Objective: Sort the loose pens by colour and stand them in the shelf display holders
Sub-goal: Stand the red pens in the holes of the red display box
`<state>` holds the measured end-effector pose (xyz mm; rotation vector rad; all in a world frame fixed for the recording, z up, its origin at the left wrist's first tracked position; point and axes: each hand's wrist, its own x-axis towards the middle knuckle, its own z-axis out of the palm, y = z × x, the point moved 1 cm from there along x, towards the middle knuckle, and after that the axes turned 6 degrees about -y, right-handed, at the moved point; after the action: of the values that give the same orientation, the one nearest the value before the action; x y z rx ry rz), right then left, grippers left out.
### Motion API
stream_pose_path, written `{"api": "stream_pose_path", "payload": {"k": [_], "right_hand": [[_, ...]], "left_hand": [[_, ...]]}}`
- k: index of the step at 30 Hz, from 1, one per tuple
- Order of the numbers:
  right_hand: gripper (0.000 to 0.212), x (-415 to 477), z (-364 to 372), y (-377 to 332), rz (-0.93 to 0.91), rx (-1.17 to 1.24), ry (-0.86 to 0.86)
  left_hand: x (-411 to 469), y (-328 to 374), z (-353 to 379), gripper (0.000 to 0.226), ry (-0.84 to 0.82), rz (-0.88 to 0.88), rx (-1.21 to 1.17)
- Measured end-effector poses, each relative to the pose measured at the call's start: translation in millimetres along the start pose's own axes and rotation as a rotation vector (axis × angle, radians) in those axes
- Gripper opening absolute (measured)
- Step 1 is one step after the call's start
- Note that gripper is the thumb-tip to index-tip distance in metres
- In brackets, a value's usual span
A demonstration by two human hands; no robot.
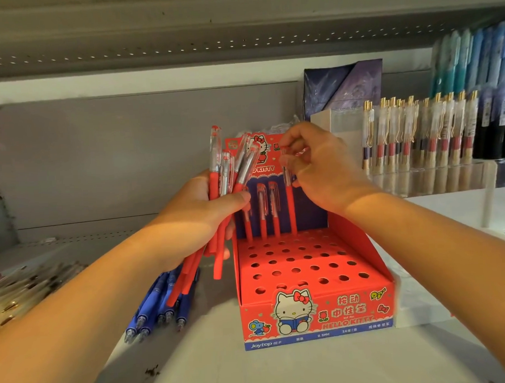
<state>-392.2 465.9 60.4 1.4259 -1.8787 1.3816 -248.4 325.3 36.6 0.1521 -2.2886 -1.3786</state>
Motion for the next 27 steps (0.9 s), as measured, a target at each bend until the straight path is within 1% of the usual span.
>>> {"api": "stream_pose_path", "payload": {"k": [9, 13, 16, 18, 20, 23, 25, 26, 27], "right_hand": [[0.027, -0.9, 1.3, 2.3, -0.004, -0.005, 0.016], [0.03, -0.9, 2.6, 4.1, 0.05, 0.002, -0.019], [0.025, -3.6, 3.6, 9.5, 0.141, -0.078, -0.13], [0.027, -5.9, 4.7, 11.8, 0.208, -0.143, -0.241], [0.028, -7.2, 5.2, 11.5, 0.261, -0.186, -0.3], [0.024, -7.5, 4.3, 6.3, 0.282, -0.279, -0.288], [0.017, -5.9, 3.1, -1.1, 0.236, -0.334, -0.221], [0.017, -4.5, 3.1, -6.0, 0.209, -0.28, -0.181], [0.017, -3.1, 3.5, -11.2, 0.194, -0.144, -0.148]], "left_hand": [[2.7, -4.4, -2.5, 0.017, -0.025, 0.023, 0.0], [2.9, -5.6, -2.2, 0.016, -0.044, 0.037, -0.008], [3.9, -6.7, -2.7, 0.016, -0.039, 0.045, -0.001], [4.1, -7.3, -3.5, 0.017, -0.036, 0.044, 0.001], [4.1, -7.5, -3.9, 0.018, -0.037, 0.047, 0.001], [3.8, -7.0, -3.1, 0.019, -0.044, 0.05, -0.01], [3.6, -6.2, -2.1, 0.02, -0.049, 0.058, -0.034], [3.4, -5.7, -1.6, 0.019, -0.051, 0.058, -0.042], [3.1, -5.1, -0.8, 0.019, -0.055, 0.054, -0.045]]}}
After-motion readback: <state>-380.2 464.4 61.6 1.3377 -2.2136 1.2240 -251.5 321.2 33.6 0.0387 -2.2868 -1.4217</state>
